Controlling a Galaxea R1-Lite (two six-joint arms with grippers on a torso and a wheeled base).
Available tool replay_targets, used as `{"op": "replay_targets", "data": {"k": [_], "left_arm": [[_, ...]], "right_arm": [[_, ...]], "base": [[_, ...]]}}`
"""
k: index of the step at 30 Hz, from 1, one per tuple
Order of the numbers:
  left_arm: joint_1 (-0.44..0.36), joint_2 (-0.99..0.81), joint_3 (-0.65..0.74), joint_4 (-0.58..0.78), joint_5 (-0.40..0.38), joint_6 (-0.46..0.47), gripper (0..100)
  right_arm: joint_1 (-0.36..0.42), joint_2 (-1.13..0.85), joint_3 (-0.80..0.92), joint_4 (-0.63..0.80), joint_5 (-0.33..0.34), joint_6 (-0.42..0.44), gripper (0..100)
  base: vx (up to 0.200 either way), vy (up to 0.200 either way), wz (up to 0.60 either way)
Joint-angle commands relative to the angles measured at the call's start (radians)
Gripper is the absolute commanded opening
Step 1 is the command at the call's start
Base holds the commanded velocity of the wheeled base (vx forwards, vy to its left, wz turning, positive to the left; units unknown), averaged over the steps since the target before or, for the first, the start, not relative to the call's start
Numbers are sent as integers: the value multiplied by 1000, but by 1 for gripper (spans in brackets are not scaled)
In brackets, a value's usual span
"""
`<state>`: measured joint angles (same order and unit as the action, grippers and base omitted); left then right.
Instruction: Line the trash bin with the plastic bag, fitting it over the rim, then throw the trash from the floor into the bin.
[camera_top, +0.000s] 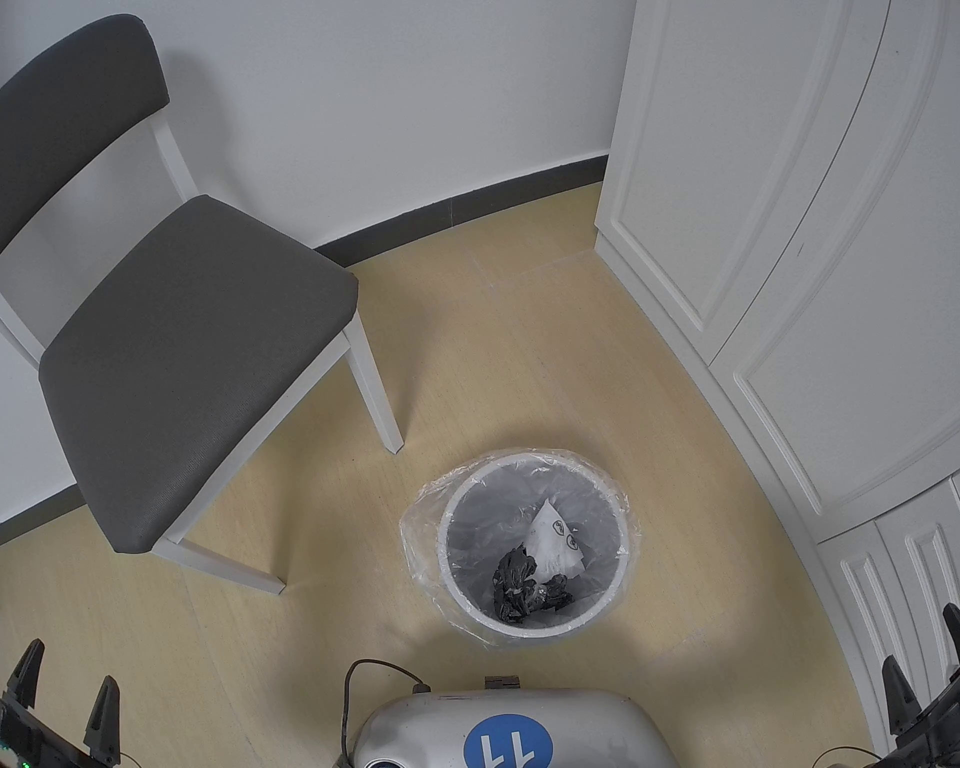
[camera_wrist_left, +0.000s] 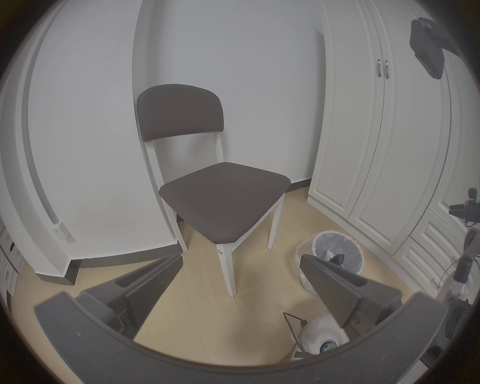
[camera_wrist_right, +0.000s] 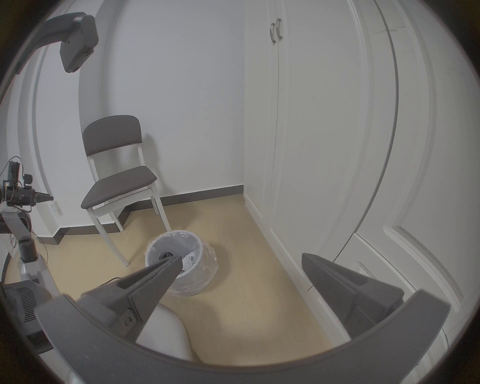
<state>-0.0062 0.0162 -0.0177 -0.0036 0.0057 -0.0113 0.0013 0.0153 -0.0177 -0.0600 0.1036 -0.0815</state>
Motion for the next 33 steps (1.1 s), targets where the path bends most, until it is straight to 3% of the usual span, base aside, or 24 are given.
{"op": "replay_targets", "data": {"k": [1,3,5,6,33], "left_arm": [[0,-16,18,-1,0,1,100],[0,-16,18,1,-3,7,100],[0,-16,18,1,-3,8,100],[0,-16,18,1,-3,10,100],[0,-16,18,-1,0,-9,100]], "right_arm": [[0,-15,15,3,-9,11,100],[-1,-12,16,31,-58,51,100],[-1,-12,18,35,-65,57,100],[-1,-12,13,74,-125,86,100],[0,-14,18,62,-116,91,100]], "base": [[0,0,0],[0,0,0],[0,0,0],[0,0,0],[0,0,0]]}}
